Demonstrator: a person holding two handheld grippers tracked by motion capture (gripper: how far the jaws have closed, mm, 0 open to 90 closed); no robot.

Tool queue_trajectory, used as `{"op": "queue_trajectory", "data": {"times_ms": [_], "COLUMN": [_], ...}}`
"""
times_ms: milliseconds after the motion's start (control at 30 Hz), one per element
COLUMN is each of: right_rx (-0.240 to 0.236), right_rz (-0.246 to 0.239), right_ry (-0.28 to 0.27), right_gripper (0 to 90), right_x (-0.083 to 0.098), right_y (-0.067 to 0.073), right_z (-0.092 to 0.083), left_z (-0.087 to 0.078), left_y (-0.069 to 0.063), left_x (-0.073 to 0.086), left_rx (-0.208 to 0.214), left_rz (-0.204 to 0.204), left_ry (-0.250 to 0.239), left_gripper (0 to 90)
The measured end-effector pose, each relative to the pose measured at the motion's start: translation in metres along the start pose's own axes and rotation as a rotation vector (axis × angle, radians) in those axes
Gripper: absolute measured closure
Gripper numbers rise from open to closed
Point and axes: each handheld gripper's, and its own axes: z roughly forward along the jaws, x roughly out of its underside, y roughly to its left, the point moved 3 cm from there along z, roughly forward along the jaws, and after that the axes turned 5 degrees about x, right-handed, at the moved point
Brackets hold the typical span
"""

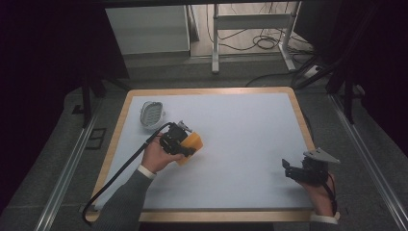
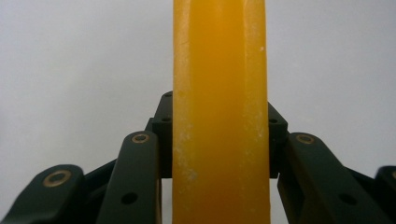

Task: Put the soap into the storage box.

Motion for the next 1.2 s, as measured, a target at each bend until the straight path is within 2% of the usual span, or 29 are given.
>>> {"op": "queue_trajectory", "data": {"times_ms": [333, 433, 733, 1200], "right_rx": [-0.001, 0.001, 0.003, 0.008], "right_rz": [0.001, 0.002, 0.004, 0.004], "right_ry": [0.001, 0.003, 0.004, 0.004], "right_gripper": [8.3, 8.3, 8.3, 8.3], "right_x": [0.0, 0.0, 0.001, 0.001], "right_y": [0.0, -0.001, -0.002, -0.003], "right_z": [0.0, 0.0, 0.0, 0.0], "left_z": [-0.014, -0.017, -0.025, -0.037], "left_y": [0.01, 0.014, 0.023, 0.041], "left_x": [-0.002, -0.002, -0.004, -0.004], "left_rx": [-0.013, -0.038, -0.036, -0.058], "left_rz": [-0.017, -0.02, -0.041, -0.074], "left_ry": [-0.029, -0.038, -0.06, -0.081], "left_gripper": [61.3, 61.3, 61.3, 61.3]}}
